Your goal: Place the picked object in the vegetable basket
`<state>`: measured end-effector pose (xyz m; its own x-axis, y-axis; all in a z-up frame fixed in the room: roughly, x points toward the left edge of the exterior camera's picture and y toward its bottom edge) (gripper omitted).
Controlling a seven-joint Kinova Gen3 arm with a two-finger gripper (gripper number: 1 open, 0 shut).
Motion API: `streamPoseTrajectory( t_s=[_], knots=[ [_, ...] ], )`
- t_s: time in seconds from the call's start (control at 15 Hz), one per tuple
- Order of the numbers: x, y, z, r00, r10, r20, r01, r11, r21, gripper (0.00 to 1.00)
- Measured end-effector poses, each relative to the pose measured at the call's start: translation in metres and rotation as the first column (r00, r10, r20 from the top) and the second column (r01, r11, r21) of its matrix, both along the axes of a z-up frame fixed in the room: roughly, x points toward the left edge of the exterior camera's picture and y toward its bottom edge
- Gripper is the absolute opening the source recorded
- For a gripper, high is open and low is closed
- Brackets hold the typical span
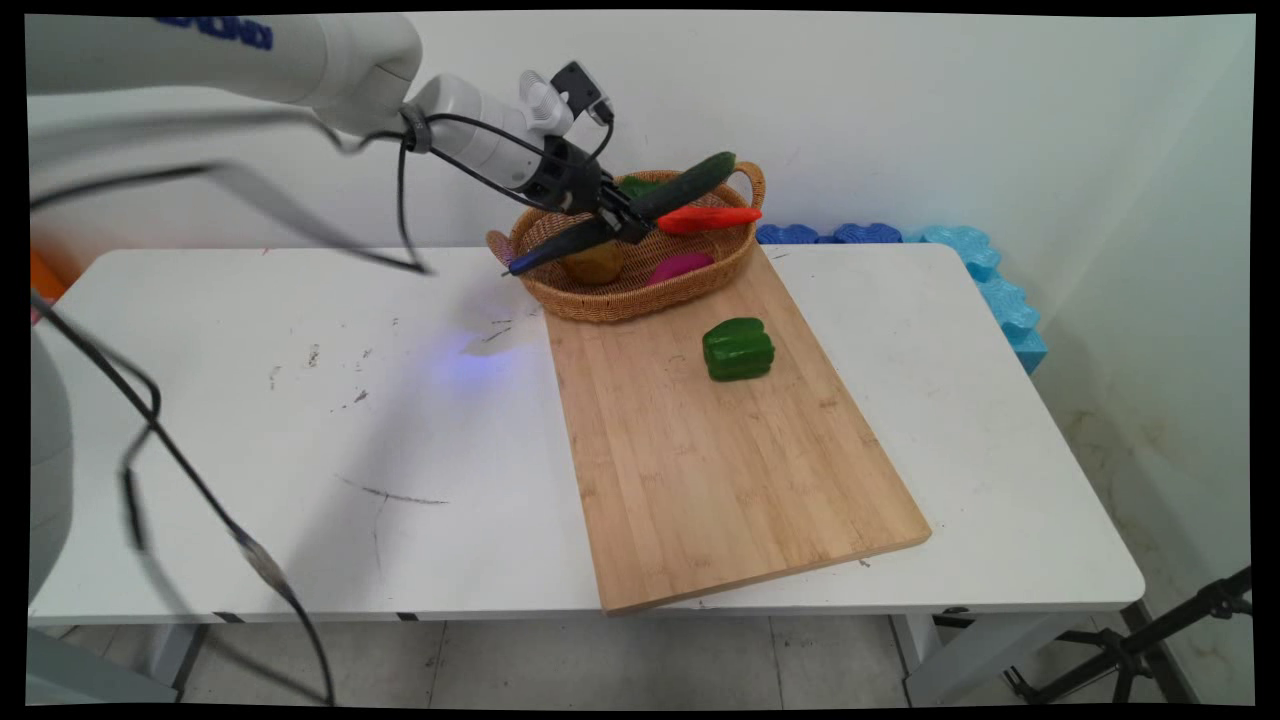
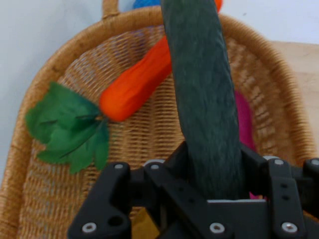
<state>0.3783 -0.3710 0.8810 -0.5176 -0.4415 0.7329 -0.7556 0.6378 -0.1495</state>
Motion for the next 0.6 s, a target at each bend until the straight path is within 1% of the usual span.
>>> streamPoseTrajectory(
  t_s=[0.2, 0.6],
  knots=[
    [0.005, -0.01, -0.01, 1.0, 0.014, 0.003, -0.014, 1.0, 0.012, 0.0],
    [0.012, -0.022, -0.023, 1.0, 0.025, 0.007, -0.025, 0.999, 0.028, 0.0]
  ],
)
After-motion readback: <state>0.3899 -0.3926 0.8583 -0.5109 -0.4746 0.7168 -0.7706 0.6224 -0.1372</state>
